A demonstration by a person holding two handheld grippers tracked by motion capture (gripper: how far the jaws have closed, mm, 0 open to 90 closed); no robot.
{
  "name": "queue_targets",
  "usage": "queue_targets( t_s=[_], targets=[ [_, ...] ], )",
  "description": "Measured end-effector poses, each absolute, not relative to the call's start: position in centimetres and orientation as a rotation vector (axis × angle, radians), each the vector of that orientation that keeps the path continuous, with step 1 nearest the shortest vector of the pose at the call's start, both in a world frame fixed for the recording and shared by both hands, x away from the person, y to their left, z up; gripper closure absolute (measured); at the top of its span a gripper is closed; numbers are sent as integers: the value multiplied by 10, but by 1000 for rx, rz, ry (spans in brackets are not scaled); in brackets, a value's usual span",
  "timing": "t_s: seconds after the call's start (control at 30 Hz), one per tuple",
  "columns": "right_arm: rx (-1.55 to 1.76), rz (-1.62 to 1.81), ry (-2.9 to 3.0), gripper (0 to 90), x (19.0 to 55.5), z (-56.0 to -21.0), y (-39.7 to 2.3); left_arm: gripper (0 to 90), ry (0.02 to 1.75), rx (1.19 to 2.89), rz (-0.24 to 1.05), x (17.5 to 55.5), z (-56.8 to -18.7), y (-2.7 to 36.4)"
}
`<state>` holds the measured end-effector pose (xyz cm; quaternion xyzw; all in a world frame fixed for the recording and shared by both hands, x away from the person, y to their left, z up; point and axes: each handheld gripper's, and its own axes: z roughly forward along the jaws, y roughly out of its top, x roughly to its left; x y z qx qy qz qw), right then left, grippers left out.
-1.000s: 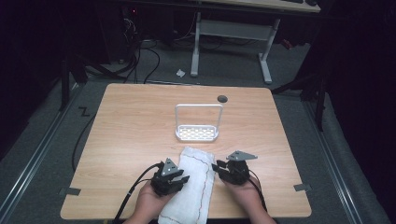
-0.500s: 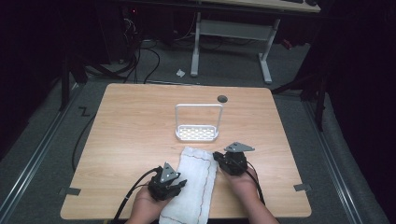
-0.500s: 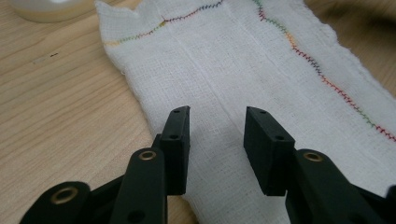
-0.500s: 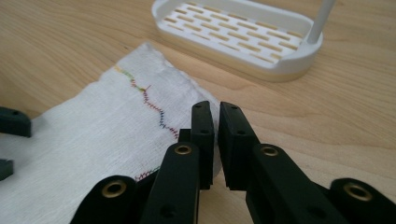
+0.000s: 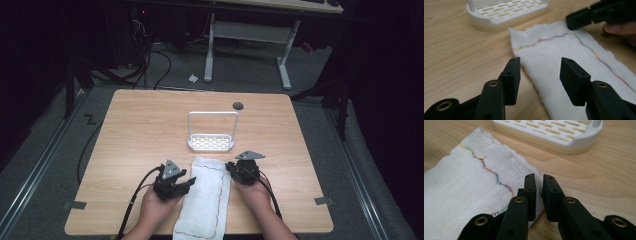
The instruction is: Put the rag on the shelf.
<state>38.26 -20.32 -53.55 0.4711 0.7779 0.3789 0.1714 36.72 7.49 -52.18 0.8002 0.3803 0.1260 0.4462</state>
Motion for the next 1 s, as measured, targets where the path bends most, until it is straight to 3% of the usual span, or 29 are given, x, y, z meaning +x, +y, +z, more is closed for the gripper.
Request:
queue_targets(
  t_s=[0.23, 0.57, 0.83, 1.0],
  targets=[
    [1370, 1104, 2191, 715, 383, -537, -208, 490, 1048, 1970, 279, 414, -530, 61],
    [1368, 1142, 2230, 494, 372, -531, -210, 497, 1045, 1989, 241, 422, -536, 57],
    [1347, 1123, 2231, 497, 375, -536, -204, 561, 1025, 1995, 225, 423, -536, 56],
    [1275, 1105, 2261, 609, 374, -537, -197, 597, 966, 2025, 206, 419, -537, 53]
  ],
)
